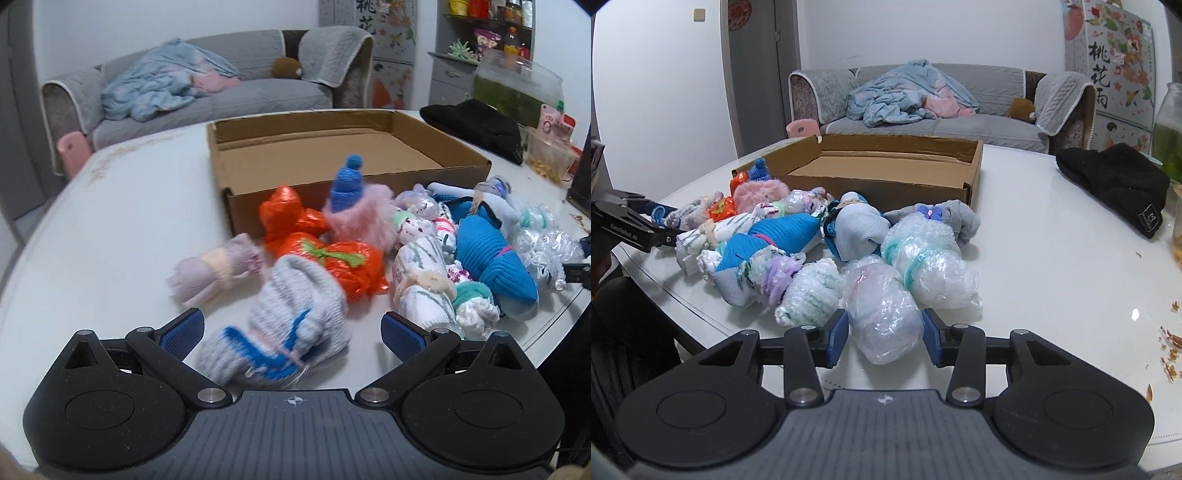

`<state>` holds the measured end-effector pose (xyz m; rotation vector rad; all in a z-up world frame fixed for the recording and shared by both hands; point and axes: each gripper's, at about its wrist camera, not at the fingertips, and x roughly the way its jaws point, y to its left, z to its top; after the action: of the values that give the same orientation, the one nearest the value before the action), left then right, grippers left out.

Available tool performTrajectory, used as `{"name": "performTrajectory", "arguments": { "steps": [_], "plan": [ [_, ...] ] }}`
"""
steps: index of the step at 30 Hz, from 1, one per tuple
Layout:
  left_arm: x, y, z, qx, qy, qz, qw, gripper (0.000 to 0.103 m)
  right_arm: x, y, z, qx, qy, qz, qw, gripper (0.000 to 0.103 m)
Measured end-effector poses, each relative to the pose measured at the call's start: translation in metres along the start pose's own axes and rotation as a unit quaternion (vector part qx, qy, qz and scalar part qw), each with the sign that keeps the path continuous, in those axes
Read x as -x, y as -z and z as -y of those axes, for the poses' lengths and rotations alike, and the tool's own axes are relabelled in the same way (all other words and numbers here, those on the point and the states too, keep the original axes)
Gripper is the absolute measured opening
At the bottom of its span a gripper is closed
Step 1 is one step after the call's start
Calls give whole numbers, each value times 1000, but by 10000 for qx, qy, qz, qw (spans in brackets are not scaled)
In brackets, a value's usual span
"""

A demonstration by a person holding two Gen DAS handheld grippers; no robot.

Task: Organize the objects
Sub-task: 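Grasp the bubble-wrapped roll with the right tool while the left grasps the grey-blue sock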

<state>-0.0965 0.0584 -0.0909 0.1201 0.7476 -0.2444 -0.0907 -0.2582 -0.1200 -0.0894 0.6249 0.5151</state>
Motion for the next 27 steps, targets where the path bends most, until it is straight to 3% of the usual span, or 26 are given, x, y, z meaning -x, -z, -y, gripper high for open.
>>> {"name": "performTrajectory", "arguments": {
  "steps": [3, 4, 10, 21, 27],
  "plan": [
    [-5, -1, -5, 129, 116, -94, 9998, 86, -2, 1, 3, -12, -27, 44, 10000, 40],
    [-5, 0, -6, 142, 101, -109, 9998, 75, -2, 2, 4, -28, -42, 62, 10000, 37],
    [8, 4, -8, 305, 229, 5, 9993, 64, 8, 4, 7, -91, -145, 170, 9997, 31],
    [32, -5, -14, 489, 247, 340, 9979, 62, 32, -11, 16, -141, -94, 454, 9988, 30],
    [53, -49, -20, 505, 192, 772, 9955, 62, 41, -51, 16, -103, -262, 784, 9965, 30]
  ]
}}
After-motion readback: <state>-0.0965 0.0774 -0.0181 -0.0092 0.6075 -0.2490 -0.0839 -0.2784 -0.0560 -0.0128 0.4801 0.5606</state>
